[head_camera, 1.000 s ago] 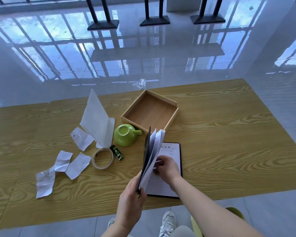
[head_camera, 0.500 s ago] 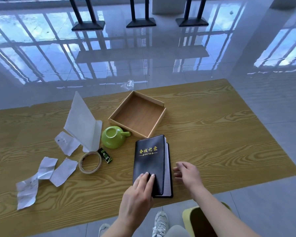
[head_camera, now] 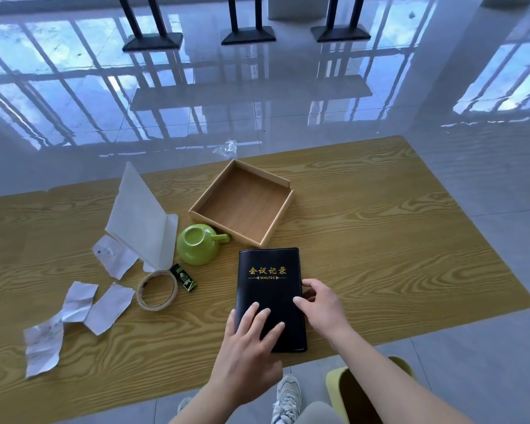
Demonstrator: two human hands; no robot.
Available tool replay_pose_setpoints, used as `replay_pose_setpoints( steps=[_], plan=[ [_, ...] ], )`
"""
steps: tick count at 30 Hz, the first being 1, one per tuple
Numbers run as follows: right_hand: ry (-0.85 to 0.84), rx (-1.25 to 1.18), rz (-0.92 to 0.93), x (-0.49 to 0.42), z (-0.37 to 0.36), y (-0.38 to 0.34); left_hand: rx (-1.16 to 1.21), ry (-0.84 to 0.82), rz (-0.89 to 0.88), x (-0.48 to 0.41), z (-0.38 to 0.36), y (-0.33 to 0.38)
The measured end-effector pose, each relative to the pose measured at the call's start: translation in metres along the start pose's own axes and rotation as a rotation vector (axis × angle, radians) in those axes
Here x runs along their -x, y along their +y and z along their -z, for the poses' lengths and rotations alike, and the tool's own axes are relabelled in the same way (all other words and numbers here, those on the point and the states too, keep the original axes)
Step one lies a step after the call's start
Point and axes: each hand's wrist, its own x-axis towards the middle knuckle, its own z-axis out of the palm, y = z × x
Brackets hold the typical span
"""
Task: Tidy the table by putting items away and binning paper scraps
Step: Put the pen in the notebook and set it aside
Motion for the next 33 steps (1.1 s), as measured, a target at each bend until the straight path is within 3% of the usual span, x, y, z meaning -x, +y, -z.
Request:
replay_pose_setpoints(
  steps=[6,12,17,19,26,33],
  plan=[
    [0.052,0.124,0.021,-0.006,-0.004,0.001,0.085,0.058,0.23,-0.014,-0.001,-0.018],
    [0.109,0.283,0.033,-0.007,-0.015,0.0,0.246,0.102,0.267,-0.025,-0.003,-0.017],
    [0.107,0.306,0.012,-0.004,-0.019,-0.003,0.586,0.093,0.563,-0.034,-0.001,-0.016],
    [0.108,0.291,-0.007,-0.003,-0.019,-0.001,0.692,0.098,0.674,-0.042,0.005,-0.019],
    [0.098,0.166,-0.081,-0.001,-0.015,0.002,0.998,0.046,0.808,-0.049,0.013,-0.027],
    [0.068,-0.166,-0.225,0.001,-0.006,0.011,1.467,0.12,0.895,-0.049,0.019,-0.028]
  ],
)
